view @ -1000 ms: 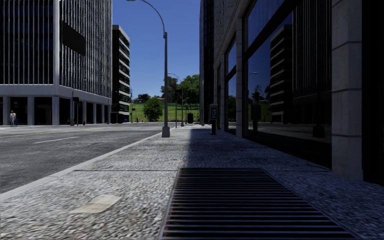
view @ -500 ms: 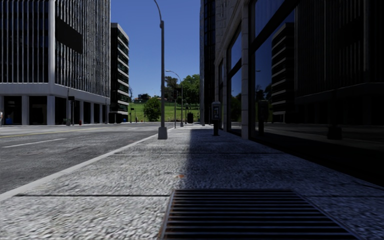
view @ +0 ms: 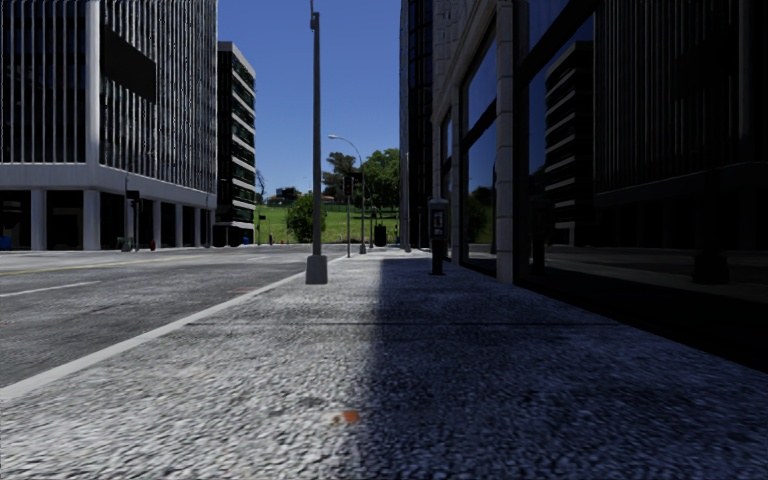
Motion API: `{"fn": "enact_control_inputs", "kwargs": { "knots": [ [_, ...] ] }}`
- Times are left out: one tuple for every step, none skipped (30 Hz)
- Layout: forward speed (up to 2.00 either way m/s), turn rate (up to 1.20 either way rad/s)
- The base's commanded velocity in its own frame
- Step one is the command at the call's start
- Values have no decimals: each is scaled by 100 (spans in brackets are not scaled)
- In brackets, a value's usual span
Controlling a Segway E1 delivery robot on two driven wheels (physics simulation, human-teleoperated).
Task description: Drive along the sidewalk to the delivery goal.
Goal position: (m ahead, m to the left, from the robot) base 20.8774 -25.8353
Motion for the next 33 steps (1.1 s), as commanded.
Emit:
{"fn": "enact_control_inputs", "kwargs": {
  "knots": [
    [200,0],
    [200,0],
    [200,0],
    [200,0],
    [200,0],
    [200,0],
    [200,0],
    [200,0],
    [200,0],
    [200,0],
    [200,0],
    [200,0],
    [200,0],
    [200,0],
    [200,0],
    [198,0],
    [197,0],
    [197,0],
    [197,0],
    [195,0],
    [191,0],
    [188,0],
    [188,0],
    [187,0],
    [186,0],
    [186,0],
    [186,0],
    [186,0],
    [186,0],
    [186,0],
    [186,0],
    [186,0],
    [186,0]
  ]
}}
